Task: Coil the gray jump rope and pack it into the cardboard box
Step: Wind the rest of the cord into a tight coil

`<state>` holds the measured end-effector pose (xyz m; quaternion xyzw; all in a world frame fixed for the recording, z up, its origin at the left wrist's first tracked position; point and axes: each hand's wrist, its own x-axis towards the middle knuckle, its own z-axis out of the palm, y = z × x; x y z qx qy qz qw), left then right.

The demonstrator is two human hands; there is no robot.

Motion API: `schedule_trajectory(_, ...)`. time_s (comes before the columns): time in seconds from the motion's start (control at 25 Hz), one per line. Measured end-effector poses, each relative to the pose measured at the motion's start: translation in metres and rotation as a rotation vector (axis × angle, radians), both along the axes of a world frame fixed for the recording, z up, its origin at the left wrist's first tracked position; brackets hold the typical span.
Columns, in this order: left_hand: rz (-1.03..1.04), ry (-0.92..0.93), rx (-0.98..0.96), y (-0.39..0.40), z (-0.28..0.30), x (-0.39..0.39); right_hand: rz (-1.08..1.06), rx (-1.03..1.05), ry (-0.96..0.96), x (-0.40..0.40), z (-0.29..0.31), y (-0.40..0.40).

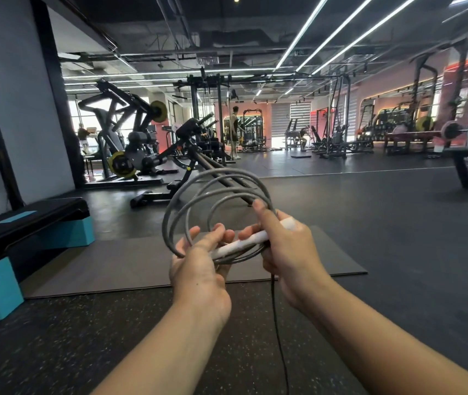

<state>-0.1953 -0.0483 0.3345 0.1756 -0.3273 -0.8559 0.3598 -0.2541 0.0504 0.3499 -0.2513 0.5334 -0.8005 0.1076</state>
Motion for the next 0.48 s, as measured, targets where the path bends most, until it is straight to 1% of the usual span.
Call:
schedule_trajectory(0.04,-0.032,0.027,-0.051,0.001,0.002,0.004,-0.034,0.042,-0.026,-0.006,0.005,0.003)
schedule_trajectory(0.08,-0.114,0.050,-0.085,0.000,0.003,0.008,-0.051,0.073,-0.064,-0.011,0.010,0.007)
schedule_trajectory(0.12,-0.239,0.083,-0.103,-0.004,0.005,0.014,-0.058,0.101,-0.101,-0.017,0.013,0.010)
schedule_trajectory(0.2,-0.493,0.098,-0.207,-0.015,0.012,0.027,-0.080,0.209,-0.091,-0.023,0.012,0.017)
schedule_trajectory(0.24,-0.560,0.079,-0.290,-0.017,0.016,0.032,-0.096,0.263,-0.058,-0.024,0.009,0.018)
schedule_trajectory(0.28,-0.559,0.049,-0.356,-0.016,0.019,0.033,-0.114,0.282,-0.029,-0.023,0.006,0.019)
schedule_trajectory(0.32,-0.512,0.022,-0.374,-0.013,0.020,0.030,-0.130,0.277,-0.013,-0.022,0.004,0.019)
schedule_trajectory(0.4,-0.411,-0.008,-0.351,-0.001,0.022,0.024,-0.126,0.255,0.009,-0.018,0.002,0.015)
schedule_trajectory(0.48,-0.336,-0.050,-0.280,0.004,0.020,0.020,-0.022,0.215,-0.019,-0.012,0.004,0.013)
